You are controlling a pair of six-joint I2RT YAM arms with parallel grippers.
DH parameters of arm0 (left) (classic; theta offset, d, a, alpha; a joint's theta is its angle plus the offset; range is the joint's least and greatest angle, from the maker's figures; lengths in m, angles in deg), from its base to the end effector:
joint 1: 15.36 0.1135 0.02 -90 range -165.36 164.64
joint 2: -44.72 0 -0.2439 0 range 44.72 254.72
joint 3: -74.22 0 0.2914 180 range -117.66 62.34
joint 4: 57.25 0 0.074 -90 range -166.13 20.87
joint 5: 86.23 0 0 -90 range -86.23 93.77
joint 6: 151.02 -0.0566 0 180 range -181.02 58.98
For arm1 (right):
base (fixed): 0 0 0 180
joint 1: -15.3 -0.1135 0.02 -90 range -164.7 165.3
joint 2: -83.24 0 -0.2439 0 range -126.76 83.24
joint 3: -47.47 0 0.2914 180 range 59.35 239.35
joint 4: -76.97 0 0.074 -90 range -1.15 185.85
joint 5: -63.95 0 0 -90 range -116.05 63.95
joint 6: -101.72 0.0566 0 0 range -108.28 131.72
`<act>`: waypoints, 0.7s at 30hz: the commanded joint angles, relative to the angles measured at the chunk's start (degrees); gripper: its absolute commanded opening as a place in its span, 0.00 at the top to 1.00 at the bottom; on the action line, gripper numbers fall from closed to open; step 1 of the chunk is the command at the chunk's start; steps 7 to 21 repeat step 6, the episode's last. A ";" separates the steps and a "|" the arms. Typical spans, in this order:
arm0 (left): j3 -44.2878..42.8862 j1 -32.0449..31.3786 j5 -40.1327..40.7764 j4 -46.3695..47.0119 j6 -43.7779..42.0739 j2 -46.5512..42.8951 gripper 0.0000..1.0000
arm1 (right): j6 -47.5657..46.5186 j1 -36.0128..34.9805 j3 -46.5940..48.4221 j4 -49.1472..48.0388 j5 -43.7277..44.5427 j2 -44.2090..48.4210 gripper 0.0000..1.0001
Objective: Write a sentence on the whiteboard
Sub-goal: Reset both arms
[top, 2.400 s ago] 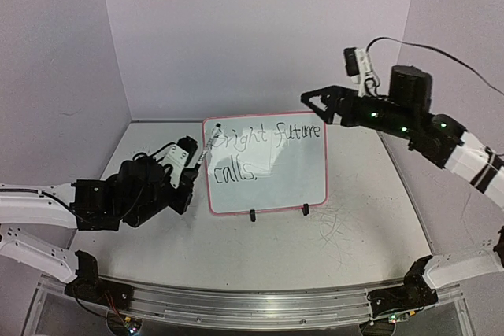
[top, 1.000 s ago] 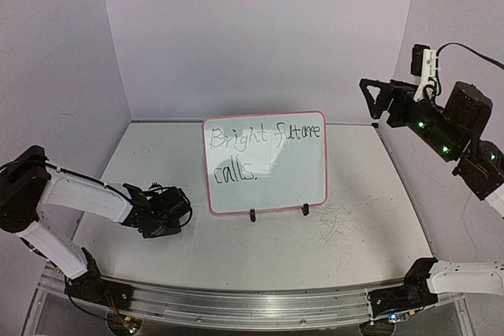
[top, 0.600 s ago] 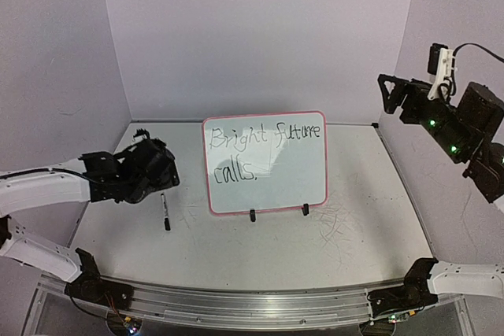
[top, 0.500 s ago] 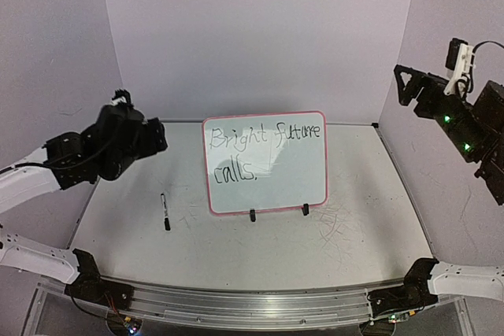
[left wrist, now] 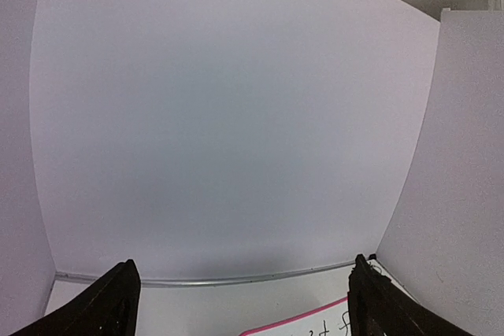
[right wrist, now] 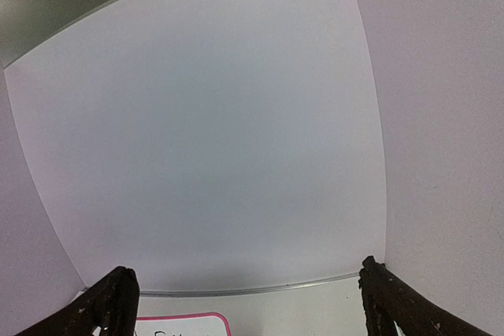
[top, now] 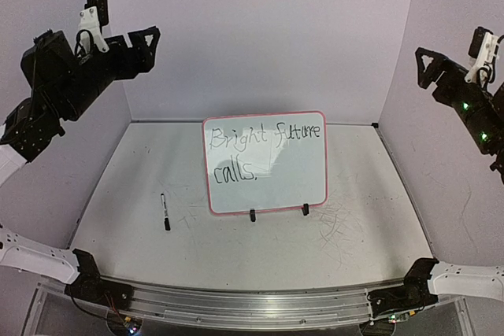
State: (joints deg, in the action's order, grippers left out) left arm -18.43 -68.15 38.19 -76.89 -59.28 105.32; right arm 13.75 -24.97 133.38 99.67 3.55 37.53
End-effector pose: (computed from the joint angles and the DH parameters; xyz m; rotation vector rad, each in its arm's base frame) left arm 0.1858 -0.1918 0.5066 0.1090 1.3991 -0.3857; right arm 0.1629 0.1013 0.5132 0.0159 1.3122 0.3033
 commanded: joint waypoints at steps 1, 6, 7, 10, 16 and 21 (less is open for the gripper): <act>-2.62 0.15 -4.36 5.98 -6.59 1.08 0.07 | 0.64 -0.22 2.37 0.57 1.85 -0.13 0.02; -1.55 0.15 -4.55 6.62 -6.43 1.03 0.06 | 1.55 -0.21 -0.42 -1.27 4.25 1.13 0.02; -1.55 0.15 -4.55 6.62 -6.43 1.03 0.06 | 1.55 -0.21 -0.42 -1.27 4.25 1.13 0.02; -1.55 0.15 -4.55 6.62 -6.43 1.03 0.06 | 1.55 -0.21 -0.42 -1.27 4.25 1.13 0.02; -1.55 0.15 -4.55 6.62 -6.43 1.03 0.06 | 1.55 -0.21 -0.42 -1.27 4.25 1.13 0.02; -1.55 0.15 -4.55 6.62 -6.43 1.03 0.06 | 1.55 -0.21 -0.42 -1.27 4.25 1.13 0.02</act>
